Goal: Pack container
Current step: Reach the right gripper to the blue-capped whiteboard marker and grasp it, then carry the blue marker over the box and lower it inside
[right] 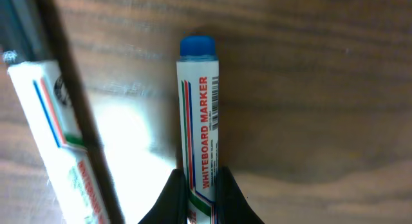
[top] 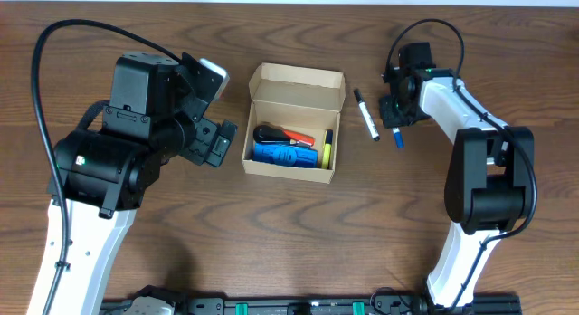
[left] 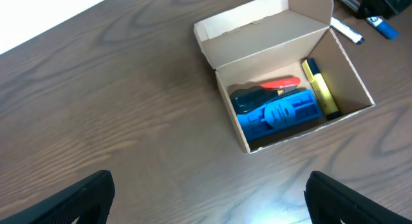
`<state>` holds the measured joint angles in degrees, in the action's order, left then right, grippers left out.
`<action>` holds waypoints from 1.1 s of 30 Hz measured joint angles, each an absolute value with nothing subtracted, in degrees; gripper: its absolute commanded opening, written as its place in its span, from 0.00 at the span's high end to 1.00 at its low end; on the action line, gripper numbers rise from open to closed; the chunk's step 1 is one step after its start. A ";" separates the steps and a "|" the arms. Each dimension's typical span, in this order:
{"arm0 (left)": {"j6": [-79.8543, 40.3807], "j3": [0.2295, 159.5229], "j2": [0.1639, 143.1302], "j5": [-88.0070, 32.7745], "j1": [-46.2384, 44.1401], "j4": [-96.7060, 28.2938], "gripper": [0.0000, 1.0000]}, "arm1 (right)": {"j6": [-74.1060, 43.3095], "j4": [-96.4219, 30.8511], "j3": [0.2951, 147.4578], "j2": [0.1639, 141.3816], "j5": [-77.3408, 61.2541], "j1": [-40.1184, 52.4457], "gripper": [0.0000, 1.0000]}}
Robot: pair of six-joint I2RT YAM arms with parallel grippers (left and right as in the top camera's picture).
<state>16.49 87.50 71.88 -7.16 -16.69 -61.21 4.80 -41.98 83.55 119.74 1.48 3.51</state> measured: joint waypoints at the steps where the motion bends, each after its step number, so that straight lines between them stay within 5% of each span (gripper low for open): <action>1: 16.49 87.50 71.88 -7.16 -16.69 -61.21 0.05 | 4.78 -42.61 83.81 119.31 1.45 3.51 0.99; 16: 16.49 87.50 71.88 -7.16 -16.69 -61.19 0.05 | 11.64 -43.42 87.57 91.64 -8.69 8.73 0.99; 33: 16.49 87.50 71.88 -7.16 -16.69 -61.21 0.05 | 48.40 -52.27 87.53 101.06 -22.72 26.94 0.99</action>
